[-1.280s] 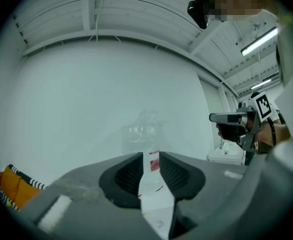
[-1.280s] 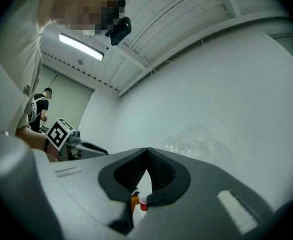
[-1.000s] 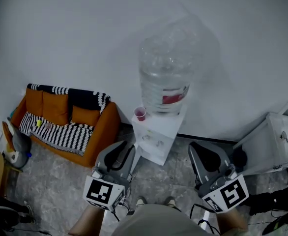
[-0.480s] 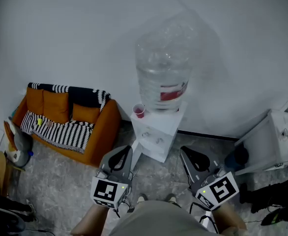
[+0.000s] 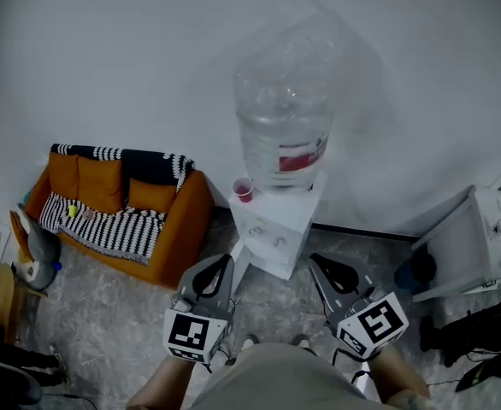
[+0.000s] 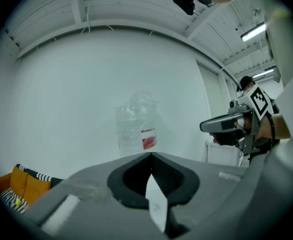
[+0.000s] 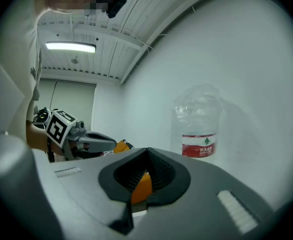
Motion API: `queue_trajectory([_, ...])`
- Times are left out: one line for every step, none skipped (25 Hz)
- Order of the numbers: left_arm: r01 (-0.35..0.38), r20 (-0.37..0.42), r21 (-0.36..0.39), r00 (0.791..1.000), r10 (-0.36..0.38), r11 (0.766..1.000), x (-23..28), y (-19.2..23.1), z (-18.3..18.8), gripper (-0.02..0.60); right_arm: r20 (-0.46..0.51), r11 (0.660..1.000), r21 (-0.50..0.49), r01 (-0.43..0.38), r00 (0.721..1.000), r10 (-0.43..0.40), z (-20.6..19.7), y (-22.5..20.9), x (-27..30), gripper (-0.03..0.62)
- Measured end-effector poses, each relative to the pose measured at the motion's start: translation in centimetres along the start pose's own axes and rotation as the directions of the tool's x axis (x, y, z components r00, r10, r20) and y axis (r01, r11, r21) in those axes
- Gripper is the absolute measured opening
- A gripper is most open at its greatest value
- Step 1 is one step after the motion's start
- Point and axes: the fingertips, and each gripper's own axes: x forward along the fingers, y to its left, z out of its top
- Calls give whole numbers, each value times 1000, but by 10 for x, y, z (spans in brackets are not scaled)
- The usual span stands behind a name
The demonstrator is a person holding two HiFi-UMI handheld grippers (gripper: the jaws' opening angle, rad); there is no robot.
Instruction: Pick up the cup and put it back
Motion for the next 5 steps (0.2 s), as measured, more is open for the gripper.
queue_trajectory([-3,3,1,1000,3,1000,0,1,1,2,1,1000,-1,0,1000,0,1,-1,0,3])
queue_trajectory([-5,4,3,1000,5,1000,0,1,2,2,2,1000,-3,-1,1000,1,2,-1,0,3])
queue_trajectory([-6,3,5,1000,6,1000,1,2,3,2,4,1000,-4,-2,1000,2,3,-2,1,3])
queue_trajectory([-7,3,8,1000,7,1000,1,2,4,2,5,1000,-6,-2,1000,2,4,-2,1,3])
queue_trajectory([-7,2,11,1000,7,1000,1,3,5,2,6,1000,-8,-2,1000,2,5,-3,1,3])
